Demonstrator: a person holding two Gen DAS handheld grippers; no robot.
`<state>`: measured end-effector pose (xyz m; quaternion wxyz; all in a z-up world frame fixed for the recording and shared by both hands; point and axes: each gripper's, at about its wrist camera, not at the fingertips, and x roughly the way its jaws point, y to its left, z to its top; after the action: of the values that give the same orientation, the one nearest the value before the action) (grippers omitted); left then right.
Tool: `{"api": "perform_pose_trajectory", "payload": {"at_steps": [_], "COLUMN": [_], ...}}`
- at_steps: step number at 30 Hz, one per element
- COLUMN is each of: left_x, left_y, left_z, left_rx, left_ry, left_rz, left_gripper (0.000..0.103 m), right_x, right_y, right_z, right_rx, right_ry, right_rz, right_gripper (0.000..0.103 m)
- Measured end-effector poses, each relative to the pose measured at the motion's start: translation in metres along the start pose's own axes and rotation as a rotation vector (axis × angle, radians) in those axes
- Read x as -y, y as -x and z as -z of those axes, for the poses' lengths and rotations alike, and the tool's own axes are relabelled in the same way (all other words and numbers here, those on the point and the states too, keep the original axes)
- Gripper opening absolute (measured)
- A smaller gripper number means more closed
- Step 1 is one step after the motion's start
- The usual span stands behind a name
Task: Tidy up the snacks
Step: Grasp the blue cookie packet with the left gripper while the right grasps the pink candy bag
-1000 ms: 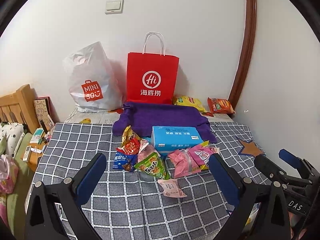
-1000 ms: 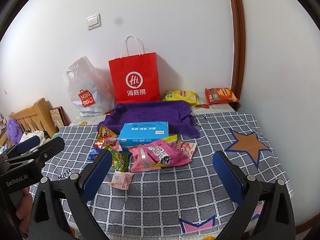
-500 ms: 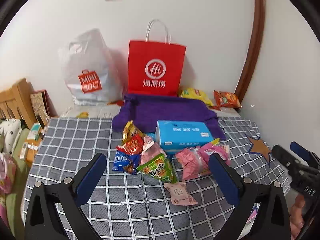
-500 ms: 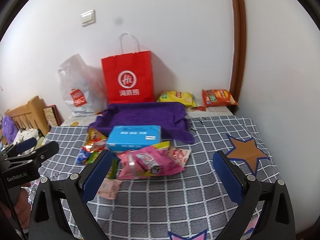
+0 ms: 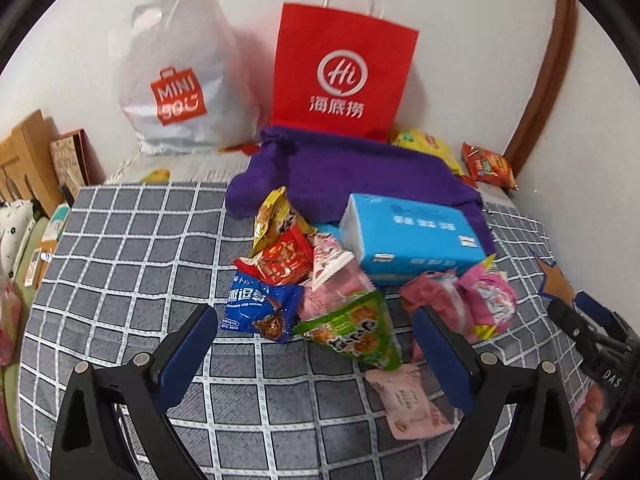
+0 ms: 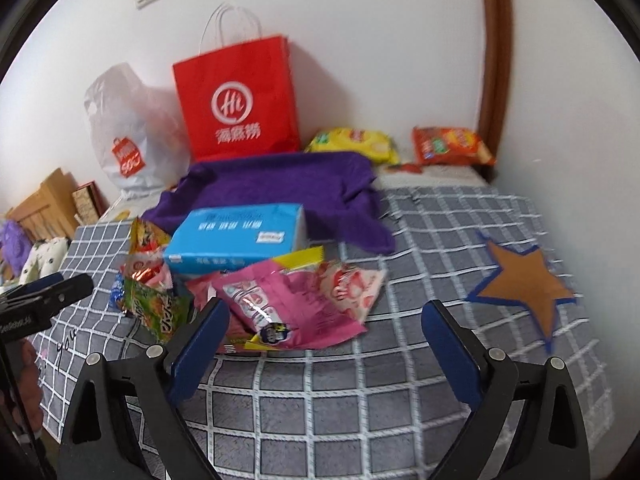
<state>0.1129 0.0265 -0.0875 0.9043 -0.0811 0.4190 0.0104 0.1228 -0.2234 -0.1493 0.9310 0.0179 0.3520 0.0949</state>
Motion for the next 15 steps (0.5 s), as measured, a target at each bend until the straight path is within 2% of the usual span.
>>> {"api": "perform_pose_trajectory", "payload": {"at_steps": [5,15], "left_x": [-0.005,-0.013], "left_y": [-0.017,-0.028], "left_z": [-0.003,-0.005], "left_rx": [-0.042,-0.061], "left_ry": [0.009,0.008], "left_rz": [0.014,0.004], "left_gripper": [0.098,0.098], "right_x": [-0.009,-0.011], "right_y": [-0.035,-0.082], "right_z": [0.002,0.002], "right_rx": [-0.052,-0.137], "right_ry": [0.034,0.055], "right_rz": [-0.054,-0.111], "right_gripper": [0.096,0.096]}}
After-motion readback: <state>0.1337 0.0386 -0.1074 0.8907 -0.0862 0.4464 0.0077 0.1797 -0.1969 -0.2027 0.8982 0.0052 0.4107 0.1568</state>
